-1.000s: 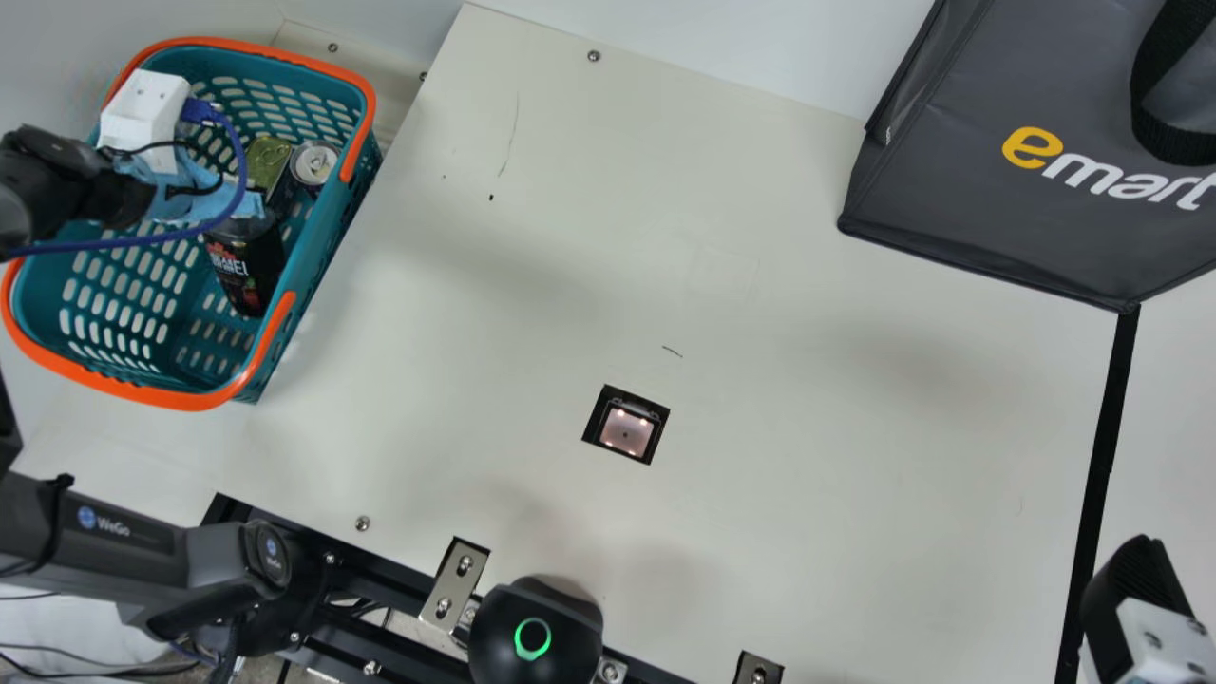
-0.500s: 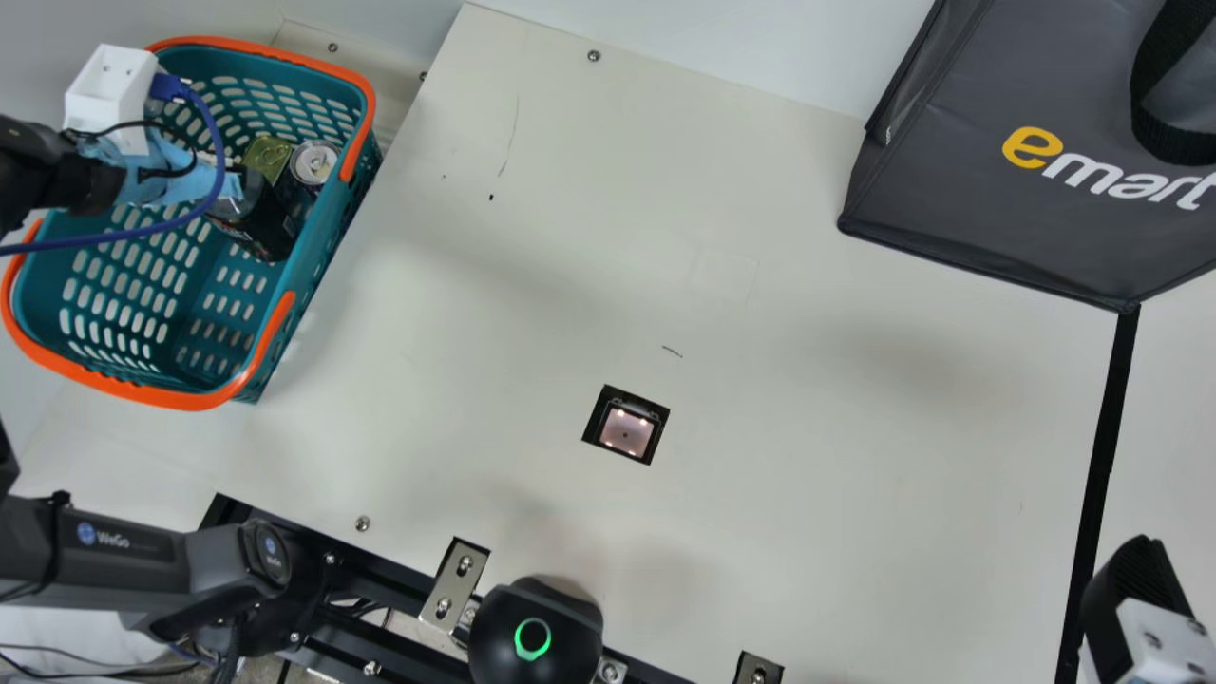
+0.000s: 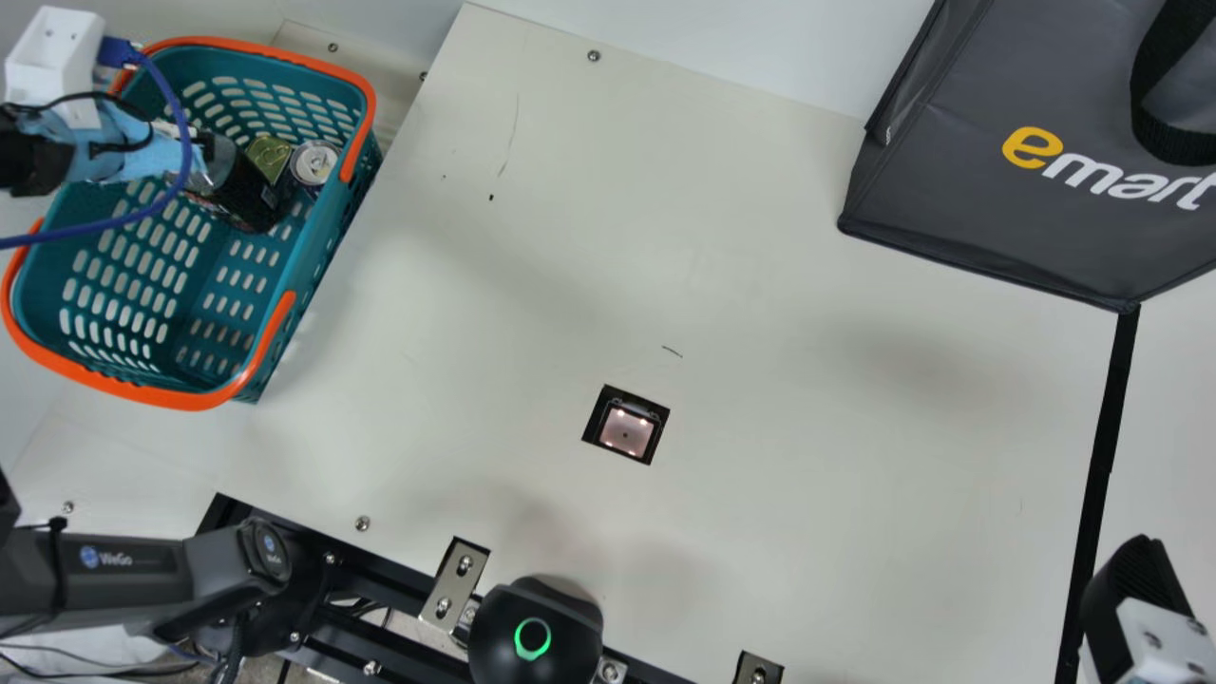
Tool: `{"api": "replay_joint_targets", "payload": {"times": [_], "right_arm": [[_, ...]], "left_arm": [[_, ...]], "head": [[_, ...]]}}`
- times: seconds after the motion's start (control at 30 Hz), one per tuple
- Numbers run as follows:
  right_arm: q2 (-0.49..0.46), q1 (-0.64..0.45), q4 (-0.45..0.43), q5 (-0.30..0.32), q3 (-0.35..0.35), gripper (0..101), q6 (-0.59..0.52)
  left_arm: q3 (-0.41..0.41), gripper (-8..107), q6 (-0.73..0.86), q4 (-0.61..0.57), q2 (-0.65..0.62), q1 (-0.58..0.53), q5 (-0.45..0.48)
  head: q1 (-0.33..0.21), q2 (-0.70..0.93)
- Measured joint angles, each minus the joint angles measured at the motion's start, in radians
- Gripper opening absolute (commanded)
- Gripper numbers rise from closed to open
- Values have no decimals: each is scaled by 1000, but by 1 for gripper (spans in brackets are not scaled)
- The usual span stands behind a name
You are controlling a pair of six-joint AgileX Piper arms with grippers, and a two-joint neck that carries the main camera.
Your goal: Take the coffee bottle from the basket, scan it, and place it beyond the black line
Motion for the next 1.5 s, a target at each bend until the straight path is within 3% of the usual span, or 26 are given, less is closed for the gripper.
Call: {"api": "replay_joint_targets", "payload": {"times": [0.6,0.93,1.5], "right_arm": [[0,0,0,0,0,91,0],[0,0,0,0,0,91,0],[0,0,0,0,0,91,0]], "left_arm": [[-144,10,-77,10,-121,33,209],[-166,10,-69,-8,-190,31,280],[-164,10,-90,-10,-309,-97,342]], "head": [[0,0],[0,0],[0,0]]}}
